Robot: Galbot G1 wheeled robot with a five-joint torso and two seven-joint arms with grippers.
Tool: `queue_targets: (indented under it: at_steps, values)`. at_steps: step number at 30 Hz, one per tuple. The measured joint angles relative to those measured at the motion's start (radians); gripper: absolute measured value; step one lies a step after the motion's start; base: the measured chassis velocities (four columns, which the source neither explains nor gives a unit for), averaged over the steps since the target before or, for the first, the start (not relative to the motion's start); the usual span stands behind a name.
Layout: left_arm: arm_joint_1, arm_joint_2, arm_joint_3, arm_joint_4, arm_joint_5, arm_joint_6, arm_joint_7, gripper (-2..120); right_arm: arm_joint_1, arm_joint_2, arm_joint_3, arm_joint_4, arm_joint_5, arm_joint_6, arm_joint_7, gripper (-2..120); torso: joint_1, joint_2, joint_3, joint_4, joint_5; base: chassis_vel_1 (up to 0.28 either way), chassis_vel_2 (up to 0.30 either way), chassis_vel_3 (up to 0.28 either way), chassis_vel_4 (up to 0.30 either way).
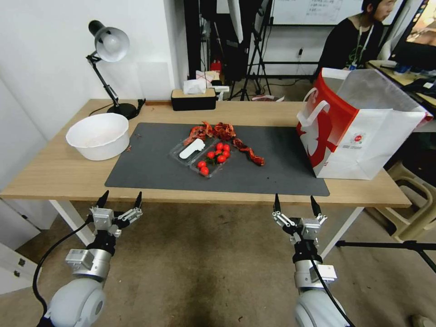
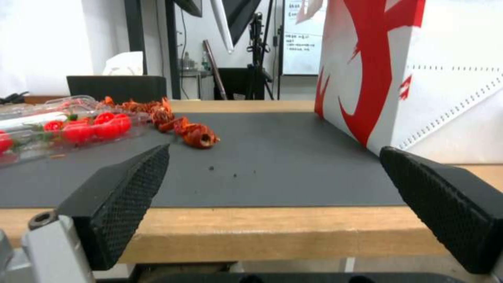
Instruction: Pick up the trash from the table and place it into the takeout bag.
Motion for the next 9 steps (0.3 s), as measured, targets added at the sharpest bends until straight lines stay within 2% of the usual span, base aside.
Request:
queue_targets:
  at_steps: [9]
  values:
    - [0.001,0.000,0.000,0.000,0.001,-0.001,0.000,100,-0.001,0.001,0.000,-0.001,0.001,0.000,0.001,100,0.000,0.000,0.000,0.0000,0.0000,0.000,0.000,0.000,0.000]
